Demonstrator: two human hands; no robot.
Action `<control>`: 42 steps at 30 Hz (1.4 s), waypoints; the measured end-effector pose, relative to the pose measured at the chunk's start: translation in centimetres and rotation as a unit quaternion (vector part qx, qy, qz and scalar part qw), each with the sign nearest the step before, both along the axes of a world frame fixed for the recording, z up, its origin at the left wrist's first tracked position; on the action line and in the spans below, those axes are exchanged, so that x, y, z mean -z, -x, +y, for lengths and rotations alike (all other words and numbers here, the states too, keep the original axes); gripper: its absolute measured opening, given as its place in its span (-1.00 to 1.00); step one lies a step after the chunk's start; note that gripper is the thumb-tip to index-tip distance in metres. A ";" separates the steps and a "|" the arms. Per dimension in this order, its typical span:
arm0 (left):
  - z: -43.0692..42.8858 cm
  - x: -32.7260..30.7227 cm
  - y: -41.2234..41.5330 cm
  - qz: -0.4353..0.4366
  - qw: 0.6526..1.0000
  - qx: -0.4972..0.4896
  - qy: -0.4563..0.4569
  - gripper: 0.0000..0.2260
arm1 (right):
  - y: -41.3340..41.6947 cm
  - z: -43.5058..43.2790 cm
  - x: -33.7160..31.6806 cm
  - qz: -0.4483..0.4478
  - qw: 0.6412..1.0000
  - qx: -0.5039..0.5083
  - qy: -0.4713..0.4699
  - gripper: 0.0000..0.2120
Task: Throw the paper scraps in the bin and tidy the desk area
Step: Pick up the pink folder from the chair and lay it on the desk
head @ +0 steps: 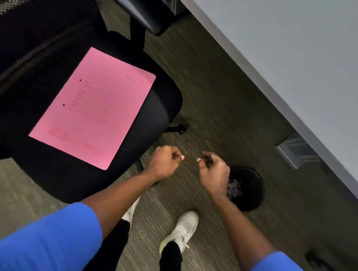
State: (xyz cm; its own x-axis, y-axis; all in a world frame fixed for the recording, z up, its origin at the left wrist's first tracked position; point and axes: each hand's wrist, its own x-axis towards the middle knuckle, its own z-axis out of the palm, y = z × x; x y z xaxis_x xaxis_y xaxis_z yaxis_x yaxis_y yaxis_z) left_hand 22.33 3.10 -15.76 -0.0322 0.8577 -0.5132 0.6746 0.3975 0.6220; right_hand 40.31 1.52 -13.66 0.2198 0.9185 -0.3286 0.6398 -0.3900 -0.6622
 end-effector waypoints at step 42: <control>2.0 -11.4 29.6 0.125 0.959 -0.242 0.075 -0.73 | 18.9 2.8 -8.3 0.066 0.993 -0.026 0.097 -0.62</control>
State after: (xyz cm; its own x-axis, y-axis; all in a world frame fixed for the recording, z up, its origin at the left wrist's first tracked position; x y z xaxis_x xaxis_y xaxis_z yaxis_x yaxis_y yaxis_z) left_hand -7.25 5.08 -4.31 -0.5453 0.6290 -0.5541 0.5096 0.7736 0.3766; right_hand 21.44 4.31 -5.34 0.1173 0.8444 -0.5227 0.5752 -0.4869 -0.6573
